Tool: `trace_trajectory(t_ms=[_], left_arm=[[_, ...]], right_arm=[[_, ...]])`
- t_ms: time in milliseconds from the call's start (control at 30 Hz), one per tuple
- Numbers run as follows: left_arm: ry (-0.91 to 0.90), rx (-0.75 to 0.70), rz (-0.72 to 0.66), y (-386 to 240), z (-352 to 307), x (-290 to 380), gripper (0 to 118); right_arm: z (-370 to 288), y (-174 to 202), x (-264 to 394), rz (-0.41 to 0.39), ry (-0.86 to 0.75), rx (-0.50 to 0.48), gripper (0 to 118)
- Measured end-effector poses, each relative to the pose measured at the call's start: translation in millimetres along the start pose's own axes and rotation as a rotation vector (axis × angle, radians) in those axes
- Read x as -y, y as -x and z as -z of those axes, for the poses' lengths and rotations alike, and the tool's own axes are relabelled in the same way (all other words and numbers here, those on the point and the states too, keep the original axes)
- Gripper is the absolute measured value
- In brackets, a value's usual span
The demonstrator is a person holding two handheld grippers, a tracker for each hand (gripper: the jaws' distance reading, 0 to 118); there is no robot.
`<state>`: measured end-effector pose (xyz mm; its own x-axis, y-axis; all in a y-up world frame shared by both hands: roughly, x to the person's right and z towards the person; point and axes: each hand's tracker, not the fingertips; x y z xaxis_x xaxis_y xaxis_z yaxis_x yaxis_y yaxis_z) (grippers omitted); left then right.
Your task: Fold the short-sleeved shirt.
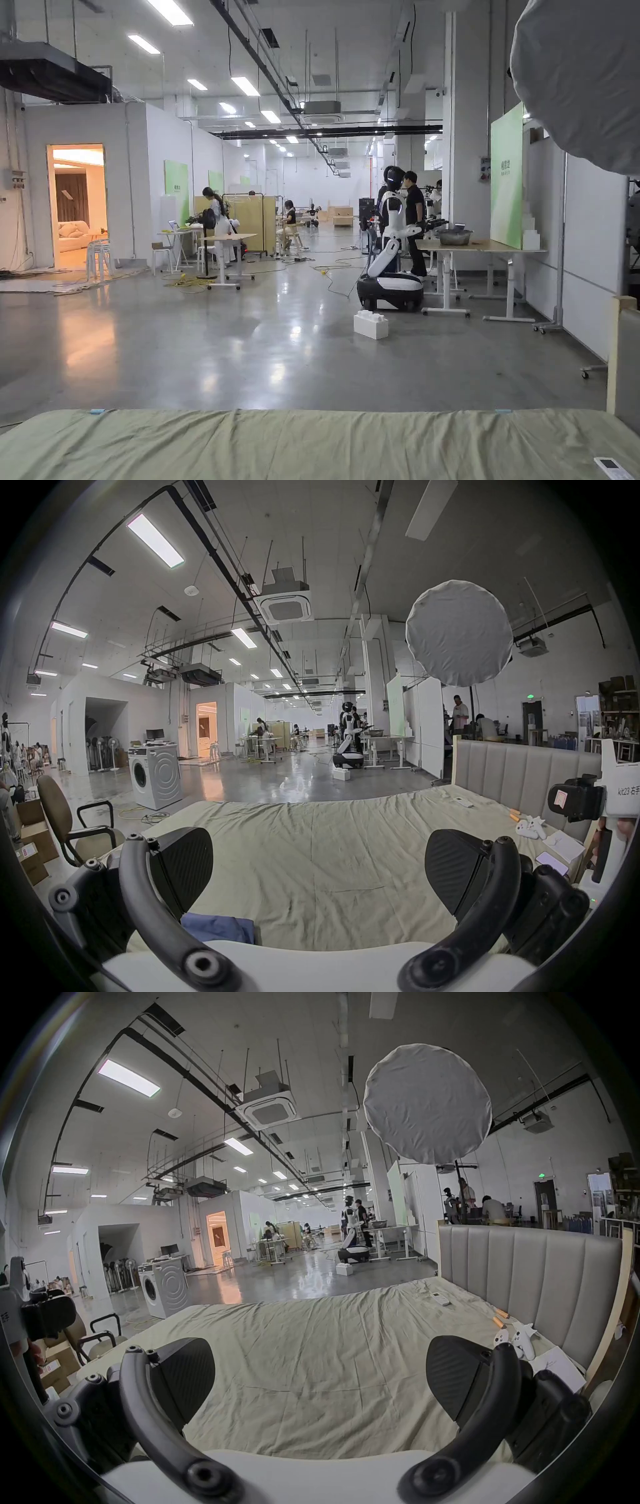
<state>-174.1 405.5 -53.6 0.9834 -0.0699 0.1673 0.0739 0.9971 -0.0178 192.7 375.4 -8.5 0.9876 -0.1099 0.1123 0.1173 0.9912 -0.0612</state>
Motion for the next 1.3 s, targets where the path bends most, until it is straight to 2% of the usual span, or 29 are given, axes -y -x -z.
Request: trace_trajectory(t_ms=[133, 233, 333, 400, 633, 767, 867, 967, 1133, 1300], left_arm=[[0.009, -0.004, -0.028, 1.7, 1.0, -0.5, 118], [0.010, 0.007, -0.047, 3.6, 0.9, 0.0, 118], [0.006, 0.009, -0.051, 4.0, -0.4, -1.9, 118], [-0.011, 0.003, -0.058, 5.2, -1.9, -2.5, 118], [-0.024, 0.012, -0.131, 13.5, -4.1, -7.0, 118], [-0.029, 0.012, -0.153, 14.8, -3.4, -9.5, 118], [-0.032, 0.013, -0.173, 15.6, -3.2, -8.6, 118], [-0.029, 0.022, -0.178, 15.6, -4.3, -7.6, 118], [-0.015, 0.014, -0.137, 11.2, -4.7, -3.8, 118], [-0.022, 0.032, -0.125, 6.9, -5.6, -6.3, 118]], right_arm=[[5.6, 1.8, -6.4, 0.031, 0.054, 0.004, 118], [7.0, 4.6, -6.8, 0.054, 0.082, 0.041, 118], [8.2, 2.4, -11.6, 0.052, 0.099, -0.008, 118], [3.7, 5.3, -16.4, 0.022, 0.036, -0.054, 118], [-4.7, 18.0, -35.6, 0.038, 0.091, -0.041, 118], [-11.7, 25.9, -42.8, 0.088, 0.101, -0.057, 118], [-15.9, 35.6, -51.4, 0.118, 0.136, -0.030, 118], [-23.5, 37.1, -54.2, 0.125, 0.045, -0.070, 118], [-24.5, 31.2, -54.9, 0.200, 0.042, -0.050, 118], [-18.6, 21.9, -54.7, 0.234, 0.057, -0.015, 118]])
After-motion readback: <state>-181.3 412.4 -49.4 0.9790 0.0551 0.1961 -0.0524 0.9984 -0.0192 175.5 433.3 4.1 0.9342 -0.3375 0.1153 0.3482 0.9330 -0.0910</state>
